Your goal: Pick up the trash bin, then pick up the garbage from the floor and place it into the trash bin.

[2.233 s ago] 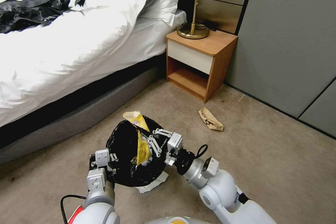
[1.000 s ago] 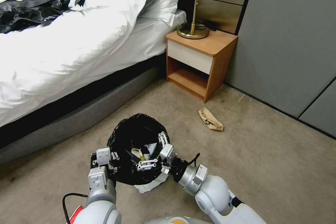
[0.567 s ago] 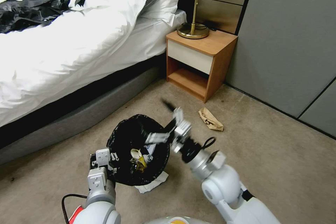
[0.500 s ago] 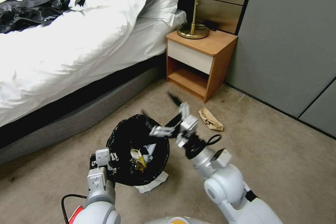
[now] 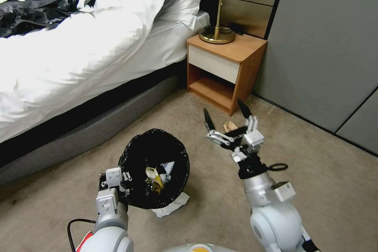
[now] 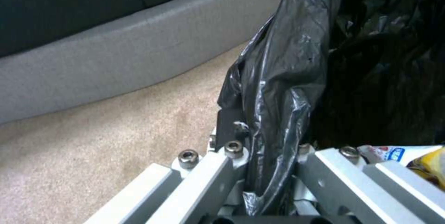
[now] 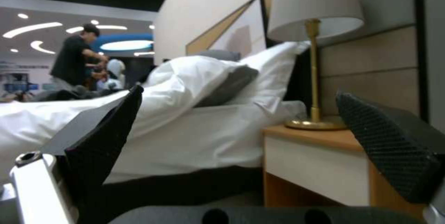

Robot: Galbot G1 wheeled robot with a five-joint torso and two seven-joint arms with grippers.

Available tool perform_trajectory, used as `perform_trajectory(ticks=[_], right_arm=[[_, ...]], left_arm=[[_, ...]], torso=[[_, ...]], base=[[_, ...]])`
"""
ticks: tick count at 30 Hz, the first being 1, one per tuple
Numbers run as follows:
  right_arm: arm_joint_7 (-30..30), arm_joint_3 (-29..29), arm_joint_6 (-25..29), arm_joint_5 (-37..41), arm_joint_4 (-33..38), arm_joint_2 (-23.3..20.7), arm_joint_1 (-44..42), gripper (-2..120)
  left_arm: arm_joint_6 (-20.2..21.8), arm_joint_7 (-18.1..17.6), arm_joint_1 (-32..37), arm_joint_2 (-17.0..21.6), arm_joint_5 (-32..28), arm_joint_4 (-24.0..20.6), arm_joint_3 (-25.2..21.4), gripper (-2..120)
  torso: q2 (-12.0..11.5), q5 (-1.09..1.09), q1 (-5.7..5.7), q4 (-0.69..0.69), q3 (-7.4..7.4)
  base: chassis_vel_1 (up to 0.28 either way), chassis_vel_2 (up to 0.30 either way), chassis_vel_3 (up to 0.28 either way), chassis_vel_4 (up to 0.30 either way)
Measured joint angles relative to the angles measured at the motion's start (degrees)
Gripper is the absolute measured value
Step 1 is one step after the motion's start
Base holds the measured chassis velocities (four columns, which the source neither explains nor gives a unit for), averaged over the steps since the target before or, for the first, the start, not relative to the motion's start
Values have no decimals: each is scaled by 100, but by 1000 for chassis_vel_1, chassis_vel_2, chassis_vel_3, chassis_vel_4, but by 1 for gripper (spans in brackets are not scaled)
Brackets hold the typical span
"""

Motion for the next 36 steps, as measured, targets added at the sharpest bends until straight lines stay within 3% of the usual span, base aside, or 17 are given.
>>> perform_trajectory(ticks=[16,36], right_arm=[[61,430,495,-402,-566,273,-278,100],[86,416,516,-402,-774,262,-191,100]], left_arm=[[-14,1,8,18,-52,-31,-19,1],[-14,0,-9,-8,-48,-37,-16,1]], torso=[[0,0,0,0,0],[0,0,0,0,0]], base=[[0,0,0,0],[0,0,0,0]])
